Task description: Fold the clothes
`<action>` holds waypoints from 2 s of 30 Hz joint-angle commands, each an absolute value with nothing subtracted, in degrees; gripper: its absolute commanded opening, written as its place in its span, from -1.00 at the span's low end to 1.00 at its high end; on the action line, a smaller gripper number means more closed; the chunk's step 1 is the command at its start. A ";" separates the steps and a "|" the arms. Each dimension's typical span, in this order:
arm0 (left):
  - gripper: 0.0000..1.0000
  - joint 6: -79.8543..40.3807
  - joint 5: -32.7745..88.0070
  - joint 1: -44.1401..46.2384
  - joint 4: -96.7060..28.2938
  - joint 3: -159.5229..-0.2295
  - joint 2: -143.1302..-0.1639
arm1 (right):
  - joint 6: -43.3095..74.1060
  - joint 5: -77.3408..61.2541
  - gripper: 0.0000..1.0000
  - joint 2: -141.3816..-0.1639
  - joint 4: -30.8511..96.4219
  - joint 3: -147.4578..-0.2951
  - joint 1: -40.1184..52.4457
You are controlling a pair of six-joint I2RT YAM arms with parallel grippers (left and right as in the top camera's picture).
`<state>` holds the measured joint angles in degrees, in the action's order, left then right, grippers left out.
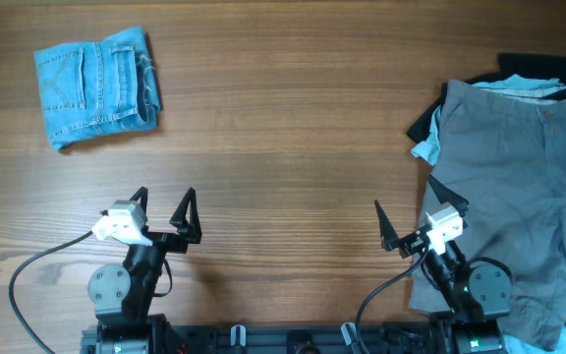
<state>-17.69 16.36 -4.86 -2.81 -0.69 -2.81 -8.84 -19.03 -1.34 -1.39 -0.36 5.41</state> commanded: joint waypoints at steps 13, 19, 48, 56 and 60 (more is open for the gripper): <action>1.00 -19.97 0.12 0.49 -37.58 -8.99 -4.47 | 4.67 -15.40 0.99 -0.27 3.84 -2.50 5.23; 1.00 -19.97 0.10 0.49 -37.58 -8.99 -4.47 | 4.64 -15.40 0.99 -0.27 3.84 -2.50 5.21; 1.00 -19.79 -3.51 0.49 -37.17 -9.02 -4.47 | 5.13 -15.42 0.99 -0.27 3.81 -2.50 5.23; 1.00 -19.79 -3.49 0.49 -38.89 -9.13 -4.47 | 5.19 -15.46 0.99 -0.27 3.81 -2.50 5.23; 1.00 -21.69 0.25 0.49 -29.69 -9.10 -4.47 | 6.26 -15.53 0.99 -0.27 3.73 -2.57 5.23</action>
<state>-19.51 -2.48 0.27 -34.39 -9.04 -4.47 4.95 -16.43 -0.97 3.84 -1.21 5.30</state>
